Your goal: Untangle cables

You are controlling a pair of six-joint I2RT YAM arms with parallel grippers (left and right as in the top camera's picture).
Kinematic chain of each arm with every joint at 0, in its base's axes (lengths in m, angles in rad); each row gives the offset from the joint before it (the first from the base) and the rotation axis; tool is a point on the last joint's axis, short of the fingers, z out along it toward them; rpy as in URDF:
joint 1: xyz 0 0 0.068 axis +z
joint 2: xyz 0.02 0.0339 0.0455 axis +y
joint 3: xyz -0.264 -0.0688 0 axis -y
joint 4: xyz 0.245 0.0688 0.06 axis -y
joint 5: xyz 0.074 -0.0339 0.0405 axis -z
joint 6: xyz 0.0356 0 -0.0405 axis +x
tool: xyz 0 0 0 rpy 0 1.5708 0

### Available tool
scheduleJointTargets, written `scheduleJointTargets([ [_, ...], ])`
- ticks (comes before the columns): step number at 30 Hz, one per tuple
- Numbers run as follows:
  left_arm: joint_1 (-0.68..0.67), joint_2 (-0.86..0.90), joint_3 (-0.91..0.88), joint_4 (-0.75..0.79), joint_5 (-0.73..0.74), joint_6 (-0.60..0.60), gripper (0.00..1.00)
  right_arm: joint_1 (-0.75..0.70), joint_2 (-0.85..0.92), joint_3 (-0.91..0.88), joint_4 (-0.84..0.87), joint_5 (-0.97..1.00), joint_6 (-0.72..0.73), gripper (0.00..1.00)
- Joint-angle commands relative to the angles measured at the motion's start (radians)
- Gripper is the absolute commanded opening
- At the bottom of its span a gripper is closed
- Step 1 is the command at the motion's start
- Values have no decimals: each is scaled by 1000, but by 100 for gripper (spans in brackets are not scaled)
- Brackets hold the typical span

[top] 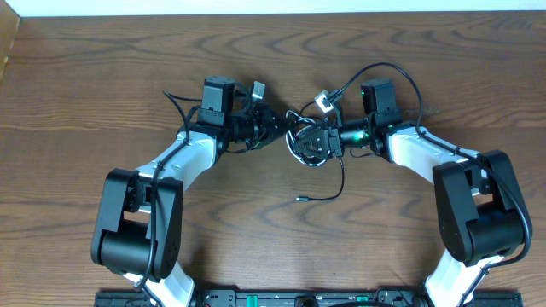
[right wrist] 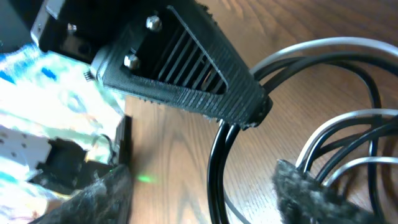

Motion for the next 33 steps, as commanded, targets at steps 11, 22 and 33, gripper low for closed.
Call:
scheduleJointTargets([
  [11,4,3,11,0,13,-63,8,-5,0,0,-27,-37,-73,84],
  [22,4,3,11,132,151,-241,7,32,2,0,-31,2,-79,80],
  [33,4,3,11,171,142,-101,8,47,2,0,2,1,-45,1],
])
